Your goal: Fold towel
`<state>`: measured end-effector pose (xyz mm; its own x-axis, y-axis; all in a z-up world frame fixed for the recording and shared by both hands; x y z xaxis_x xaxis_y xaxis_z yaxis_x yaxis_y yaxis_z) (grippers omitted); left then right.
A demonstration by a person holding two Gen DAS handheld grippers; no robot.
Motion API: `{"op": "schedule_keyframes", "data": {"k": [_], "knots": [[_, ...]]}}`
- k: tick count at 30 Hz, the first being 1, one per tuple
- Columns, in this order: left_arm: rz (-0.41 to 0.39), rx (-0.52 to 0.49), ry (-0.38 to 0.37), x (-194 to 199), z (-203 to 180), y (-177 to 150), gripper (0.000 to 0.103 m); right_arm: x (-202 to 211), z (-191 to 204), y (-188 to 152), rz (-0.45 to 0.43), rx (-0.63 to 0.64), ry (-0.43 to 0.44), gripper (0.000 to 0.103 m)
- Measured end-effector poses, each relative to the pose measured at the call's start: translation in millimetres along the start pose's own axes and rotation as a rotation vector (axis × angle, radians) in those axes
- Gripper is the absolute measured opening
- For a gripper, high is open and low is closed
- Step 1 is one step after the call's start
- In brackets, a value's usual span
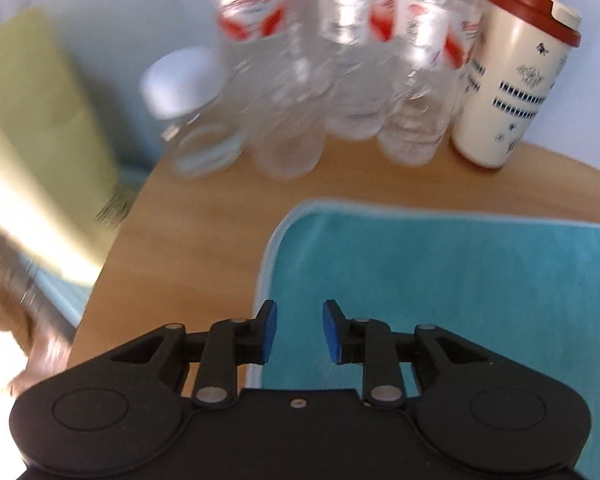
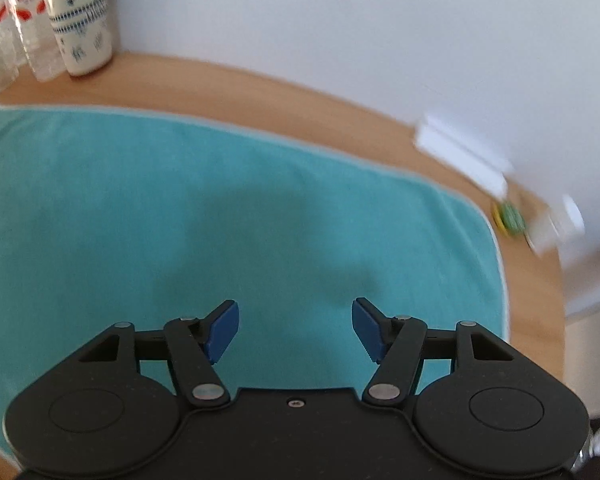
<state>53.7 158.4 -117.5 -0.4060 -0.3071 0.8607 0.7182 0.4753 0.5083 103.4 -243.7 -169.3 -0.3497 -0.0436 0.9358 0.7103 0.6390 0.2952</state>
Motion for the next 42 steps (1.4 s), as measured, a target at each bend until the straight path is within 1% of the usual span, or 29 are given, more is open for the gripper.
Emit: {"op": "schedule_keyframes", "data": {"k": [3, 4, 5, 7, 8, 9, 11, 14, 15, 17, 18, 22, 25, 27, 32, 36, 37, 39, 42], "knots": [[-0.009, -0.03, -0.004, -19.6, -10.5, 15.5, 0.026, 8.2, -0.8, -20.2, 0.028, -0.044, -0.01, 0.068], [-0.009, -0.038, -0.003, -25.1, -12.9, 19.8, 0.031, 10.5, -1.4, -25.7, 0.032, -0.059, -0.01, 0.068], [-0.007, -0.046, -0.006, -30.5, -15.6, 23.4, 0.032, 12.4, -2.2, -31.5, 0.031, -0.071, -0.008, 0.068], [-0.002, -0.063, -0.015, -39.0, -20.0, 28.3, 0.032, 11.0, 0.0, -35.7, 0.036, -0.085, -0.007, 0.068], [0.001, -0.072, -0.013, -41.6, -21.2, 29.2, 0.032, 8.0, 2.3, -38.8, 0.054, -0.097, -0.01, 0.068], [0.001, -0.087, -0.01, -44.5, -23.9, 30.0, 0.032, 5.0, 5.2, -40.3, 0.074, -0.104, -0.013, 0.068], [-0.008, -0.125, -0.012, -46.5, -31.0, 31.1, 0.032, 5.6, 9.6, -41.3, 0.079, -0.108, -0.02, 0.067], [-0.023, -0.212, 0.017, -48.8, -39.8, 34.5, 0.032, 4.5, 18.5, -41.1, 0.096, -0.116, -0.009, 0.068], [-0.027, -0.229, 0.026, -50.7, -42.5, 36.9, 0.032, 4.4, 20.9, -41.5, 0.095, -0.119, -0.02, 0.068], [-0.034, -0.24, 0.037, -54.5, -45.7, 42.0, 0.032, 4.3, 21.6, -42.8, 0.101, -0.144, -0.032, 0.068], [-0.036, -0.243, 0.043, -56.3, -47.1, 44.4, 0.032, 4.2, 20.6, -44.0, 0.111, -0.181, -0.032, 0.068], [-0.062, -0.291, 0.062, -61.4, -54.8, 47.0, 0.032, 5.9, 20.6, -49.2, 0.127, -0.259, -0.014, 0.068], [-0.071, -0.317, 0.064, -64.1, -57.9, 48.1, 0.032, 9.1, 27.3, -52.8, 0.12, -0.252, -0.029, 0.068], [-0.064, -0.307, 0.056, -65.7, -56.3, 49.6, 0.032, 10.1, 29.8, -54.0, 0.118, -0.246, -0.04, 0.068], [-0.011, -0.276, 0.052, -60.9, -52.2, 48.6, 0.032, 20.3, 31.2, -64.1, 0.119, -0.225, -0.102, 0.068], [0.007, -0.292, 0.047, -45.7, -57.7, 40.0, 0.033, 36.2, 23.7, -85.7, 0.115, -0.29, -0.156, 0.068], [0.01, -0.295, 0.041, -42.0, -60.7, 37.4, 0.036, 38.2, 22.4, -90.7, 0.117, -0.306, -0.162, 0.068], [0.018, -0.339, 0.033, -35.0, -70.5, 27.3, 0.041, 41.0, 20.3, -101.6, 0.117, -0.334, -0.17, 0.068], [0.0, -0.353, 0.067, -30.8, -70.0, 19.2, 0.045, 43.8, 23.1, -109.6, 0.105, -0.334, -0.154, 0.068]]}}
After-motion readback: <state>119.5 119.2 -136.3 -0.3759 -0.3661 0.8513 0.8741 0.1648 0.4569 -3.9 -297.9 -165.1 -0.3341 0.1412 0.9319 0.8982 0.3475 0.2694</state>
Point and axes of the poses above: each gripper's, at about its wrist camera, not at the fingertips, and x roughly against the way its jaws point, z to its left, y to its top, the point moved 3 cm from there along -x, roughly the way its jaws point, and after that the axes turned 10 degrees about x, right-handed, at the moved point
